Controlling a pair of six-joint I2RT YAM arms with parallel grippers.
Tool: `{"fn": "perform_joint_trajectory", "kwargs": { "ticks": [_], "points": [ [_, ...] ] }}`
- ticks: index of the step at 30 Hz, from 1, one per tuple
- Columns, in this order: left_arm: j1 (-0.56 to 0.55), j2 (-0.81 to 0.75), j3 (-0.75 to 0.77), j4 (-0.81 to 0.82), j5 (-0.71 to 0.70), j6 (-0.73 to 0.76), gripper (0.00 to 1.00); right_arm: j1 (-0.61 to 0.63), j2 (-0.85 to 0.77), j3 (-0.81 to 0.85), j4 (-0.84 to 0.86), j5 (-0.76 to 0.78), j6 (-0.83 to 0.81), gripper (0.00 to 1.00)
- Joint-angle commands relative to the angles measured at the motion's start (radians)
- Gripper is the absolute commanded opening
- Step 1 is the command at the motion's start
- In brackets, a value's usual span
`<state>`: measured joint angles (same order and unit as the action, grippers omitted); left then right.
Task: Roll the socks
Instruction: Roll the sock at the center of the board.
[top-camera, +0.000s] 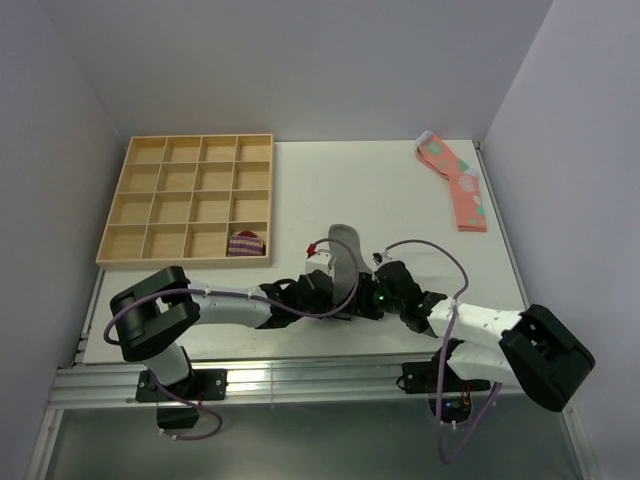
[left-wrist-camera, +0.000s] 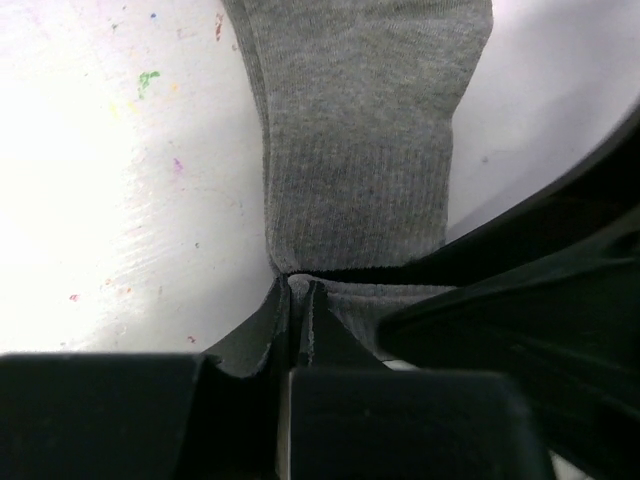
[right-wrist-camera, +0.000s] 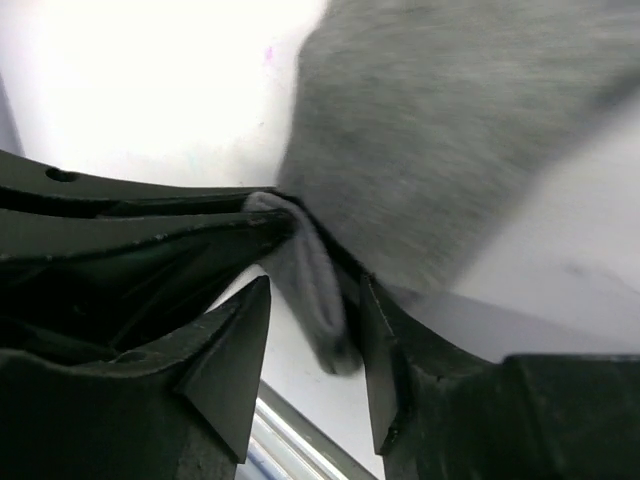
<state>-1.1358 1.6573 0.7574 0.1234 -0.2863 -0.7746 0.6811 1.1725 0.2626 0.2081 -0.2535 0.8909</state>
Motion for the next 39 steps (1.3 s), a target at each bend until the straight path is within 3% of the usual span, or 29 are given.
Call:
{"fn": "perform_joint_trajectory", "kwargs": {
  "ticks": [1, 7, 10, 14, 24, 39],
  "points": [
    [-0.002, 0.007, -0.006, -0.269, -0.024, -0.011, 0.0, -0.002, -0.089, -0.031, -0.173, 0.158, -0.066, 0.5],
    [-0.001, -0.045, -0.017, -0.349, -0.007, -0.023, 0.0, 0.011, -0.295, -0.039, -0.187, 0.201, -0.124, 0.5],
    [-0.002, -0.071, -0.007, -0.384, 0.016, -0.014, 0.0, 0.055, -0.367, -0.063, -0.118, 0.215, -0.136, 0.45],
    [-0.001, -0.09, 0.023, -0.433, 0.039, 0.011, 0.0, 0.167, -0.418, -0.105, 0.017, 0.29, -0.156, 0.47],
    [-0.001, -0.08, 0.048, -0.467, 0.09, 0.032, 0.0, 0.461, -0.292, -0.155, 0.289, 0.503, -0.253, 0.46],
    [0.011, -0.045, 0.108, -0.485, 0.15, 0.055, 0.0, 0.583, -0.077, -0.146, 0.45, 0.602, -0.317, 0.46]
  ]
}}
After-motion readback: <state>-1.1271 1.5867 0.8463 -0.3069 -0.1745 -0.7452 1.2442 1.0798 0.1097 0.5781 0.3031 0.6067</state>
